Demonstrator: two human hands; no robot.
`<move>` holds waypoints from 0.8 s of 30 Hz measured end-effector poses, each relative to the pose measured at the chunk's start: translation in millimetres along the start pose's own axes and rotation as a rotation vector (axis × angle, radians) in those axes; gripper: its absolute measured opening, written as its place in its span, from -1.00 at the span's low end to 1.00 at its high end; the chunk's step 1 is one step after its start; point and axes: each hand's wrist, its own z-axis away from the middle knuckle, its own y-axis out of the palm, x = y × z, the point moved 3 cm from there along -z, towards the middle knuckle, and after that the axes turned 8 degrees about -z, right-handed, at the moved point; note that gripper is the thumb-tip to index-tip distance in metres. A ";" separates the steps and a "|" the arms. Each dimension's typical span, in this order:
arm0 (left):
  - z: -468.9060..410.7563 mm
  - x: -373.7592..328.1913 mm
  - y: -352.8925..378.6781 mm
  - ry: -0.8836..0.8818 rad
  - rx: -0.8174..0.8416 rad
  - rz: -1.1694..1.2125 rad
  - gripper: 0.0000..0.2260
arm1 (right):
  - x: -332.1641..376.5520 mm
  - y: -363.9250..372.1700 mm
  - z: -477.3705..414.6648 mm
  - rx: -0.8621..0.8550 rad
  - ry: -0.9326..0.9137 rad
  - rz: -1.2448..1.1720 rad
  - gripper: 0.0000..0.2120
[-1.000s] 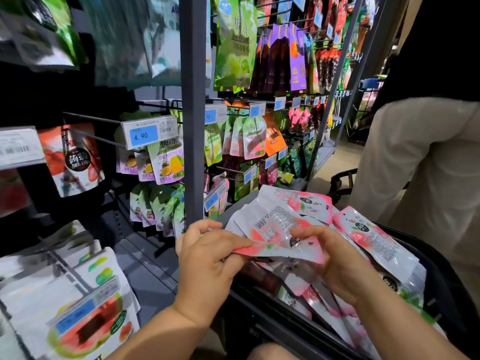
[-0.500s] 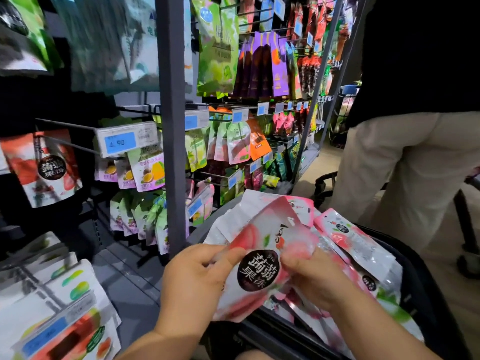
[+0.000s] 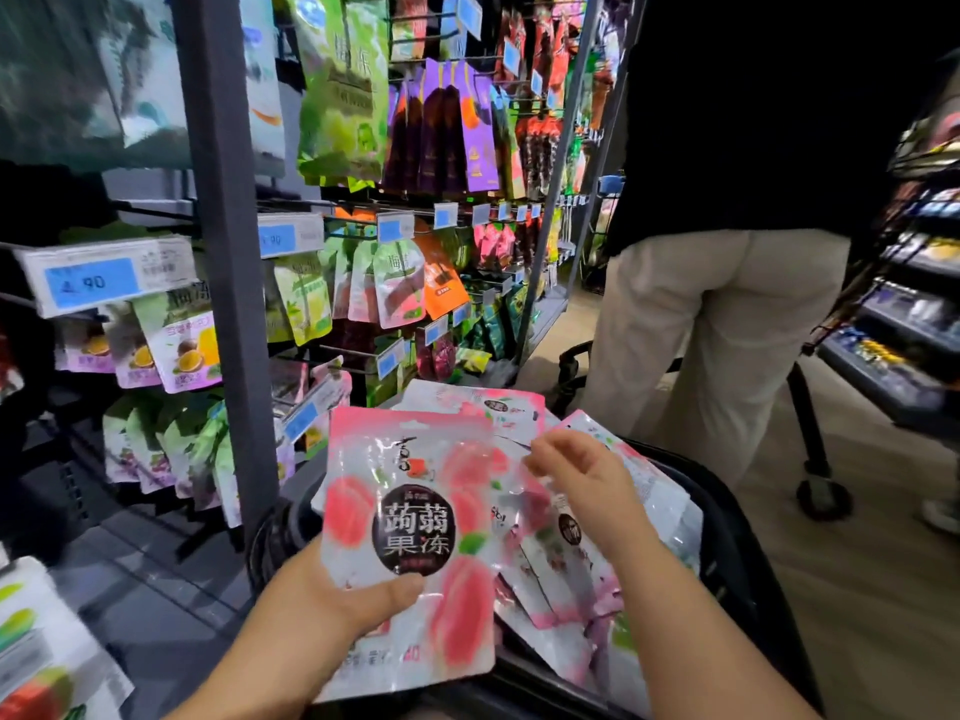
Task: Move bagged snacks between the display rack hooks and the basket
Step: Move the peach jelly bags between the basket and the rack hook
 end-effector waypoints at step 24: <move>-5.4 14.3 -6.2 0.027 -0.055 0.124 -0.67 | -73.8 -85.9 -29.3 -0.323 0.137 0.792 -0.82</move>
